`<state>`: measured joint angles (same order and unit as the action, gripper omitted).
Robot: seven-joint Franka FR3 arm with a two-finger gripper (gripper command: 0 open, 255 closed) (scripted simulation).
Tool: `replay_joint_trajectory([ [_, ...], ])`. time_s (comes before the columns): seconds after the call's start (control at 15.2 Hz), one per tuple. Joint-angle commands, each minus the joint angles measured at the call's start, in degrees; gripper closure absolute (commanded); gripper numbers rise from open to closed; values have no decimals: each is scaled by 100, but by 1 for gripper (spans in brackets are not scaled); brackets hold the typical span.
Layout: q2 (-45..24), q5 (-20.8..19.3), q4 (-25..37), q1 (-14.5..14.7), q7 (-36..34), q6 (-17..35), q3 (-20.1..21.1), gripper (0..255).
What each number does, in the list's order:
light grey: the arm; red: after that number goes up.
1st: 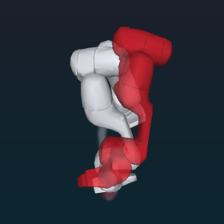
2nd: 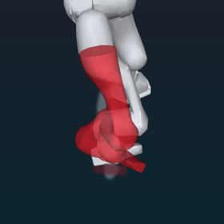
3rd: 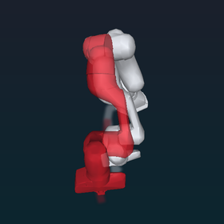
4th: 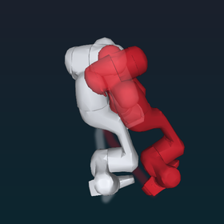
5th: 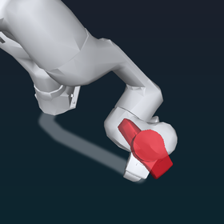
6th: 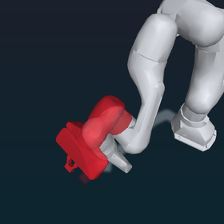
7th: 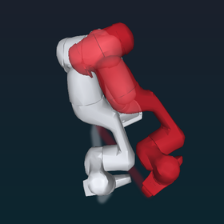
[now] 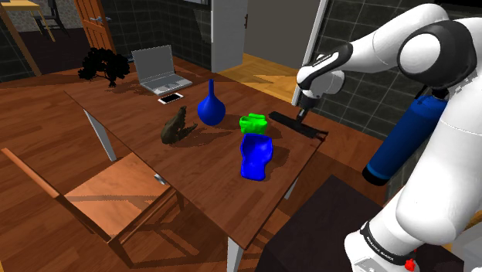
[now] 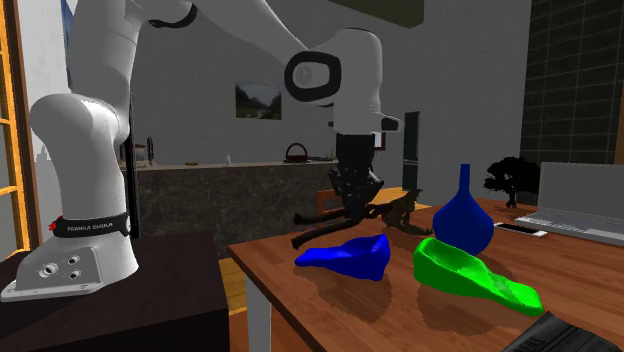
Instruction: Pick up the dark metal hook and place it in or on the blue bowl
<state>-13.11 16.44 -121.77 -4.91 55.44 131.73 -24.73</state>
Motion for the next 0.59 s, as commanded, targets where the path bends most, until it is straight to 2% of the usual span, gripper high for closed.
replay_joint_trajectory([
  [0.0, 36, -34, -16, 200, -329, 35, 103, 255],
  [0.53, -100, -85, 268, 852, -1424, 44, 491, 255],
])
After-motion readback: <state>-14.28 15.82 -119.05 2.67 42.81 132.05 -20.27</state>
